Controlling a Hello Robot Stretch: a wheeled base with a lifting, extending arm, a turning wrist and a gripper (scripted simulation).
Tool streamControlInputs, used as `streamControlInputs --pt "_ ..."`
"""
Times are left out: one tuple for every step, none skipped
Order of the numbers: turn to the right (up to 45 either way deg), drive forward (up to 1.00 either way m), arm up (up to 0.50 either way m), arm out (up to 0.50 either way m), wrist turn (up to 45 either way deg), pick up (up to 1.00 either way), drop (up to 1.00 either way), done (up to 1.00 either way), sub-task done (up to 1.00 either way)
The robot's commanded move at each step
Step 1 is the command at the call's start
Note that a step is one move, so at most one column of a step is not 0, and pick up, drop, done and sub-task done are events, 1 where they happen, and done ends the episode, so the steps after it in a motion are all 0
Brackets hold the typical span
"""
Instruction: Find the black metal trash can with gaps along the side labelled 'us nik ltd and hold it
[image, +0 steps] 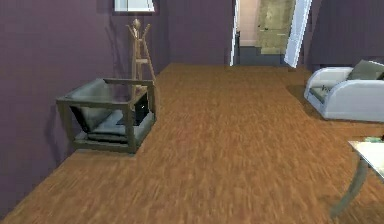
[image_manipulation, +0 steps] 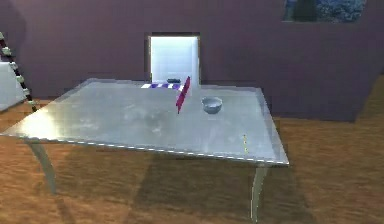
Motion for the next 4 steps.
streamControlInputs --pt "18.0 0.0 0.0 0.0 0.0 0.0 0.0 0.0 0.0" --pt "0.0 1.0 0.0 0.0 0.0 0.0 0.0 0.0 0.0" --pt "0.0 1.0 0.0 0.0 0.0 0.0 0.0 0.0 0.0" --pt "0.0 1.0 0.0 0.0 0.0 0.0 0.0 0.0 0.0"
